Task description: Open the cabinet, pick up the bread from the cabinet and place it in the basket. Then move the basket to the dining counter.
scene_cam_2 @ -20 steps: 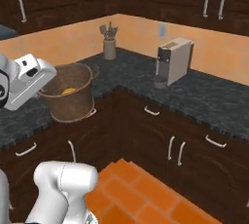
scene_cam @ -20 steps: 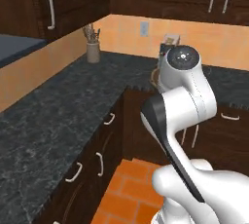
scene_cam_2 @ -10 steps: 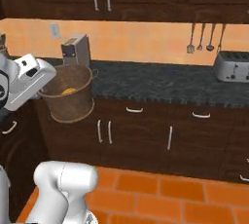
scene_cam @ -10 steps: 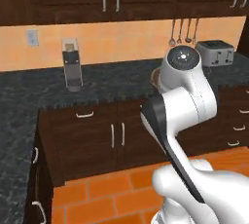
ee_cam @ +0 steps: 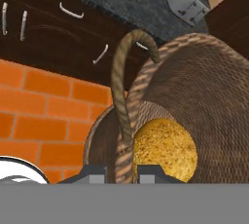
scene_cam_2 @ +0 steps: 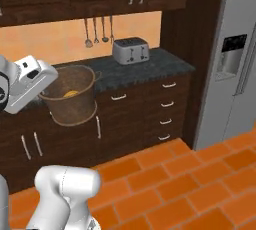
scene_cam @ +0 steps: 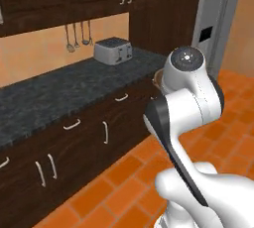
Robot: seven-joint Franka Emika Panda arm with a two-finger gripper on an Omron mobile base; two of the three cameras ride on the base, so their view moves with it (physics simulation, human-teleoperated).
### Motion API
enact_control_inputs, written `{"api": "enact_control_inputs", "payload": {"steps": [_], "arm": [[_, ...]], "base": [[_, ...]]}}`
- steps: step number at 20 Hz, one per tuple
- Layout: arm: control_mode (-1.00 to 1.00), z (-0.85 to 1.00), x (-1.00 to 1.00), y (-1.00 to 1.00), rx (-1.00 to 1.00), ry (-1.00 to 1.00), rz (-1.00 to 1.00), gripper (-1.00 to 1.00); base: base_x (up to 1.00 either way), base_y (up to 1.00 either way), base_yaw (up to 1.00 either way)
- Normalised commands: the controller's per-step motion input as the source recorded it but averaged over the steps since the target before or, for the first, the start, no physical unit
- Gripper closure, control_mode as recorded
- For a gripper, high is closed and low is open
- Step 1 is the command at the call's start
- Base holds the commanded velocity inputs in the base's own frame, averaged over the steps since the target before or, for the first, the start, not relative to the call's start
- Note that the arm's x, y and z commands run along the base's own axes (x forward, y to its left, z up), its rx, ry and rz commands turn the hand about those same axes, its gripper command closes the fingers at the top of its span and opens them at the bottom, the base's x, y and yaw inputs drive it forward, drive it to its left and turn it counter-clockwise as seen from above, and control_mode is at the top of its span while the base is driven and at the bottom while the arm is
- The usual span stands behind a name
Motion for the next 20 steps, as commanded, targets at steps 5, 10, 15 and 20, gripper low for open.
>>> {"api": "enact_control_inputs", "payload": {"steps": [5, 10, 15, 20], "arm": [[1.0, 0.0, 0.0, 0.0, 0.0, 0.0, 0.0, 1.0], [1.0, 0.0, 0.0, 0.0, 0.0, 0.0, 0.0, 1.0], [1.0, 0.0, 0.0, 0.0, 0.0, 0.0, 0.0, 1.0], [1.0, 0.0, 0.0, 0.0, 0.0, 0.0, 0.0, 1.0]], "base": [[0.0, -0.05, -0.84], [0.0, -0.12, -0.81], [0.35, -0.22, -0.61], [0.99, 0.29, -0.51]]}}
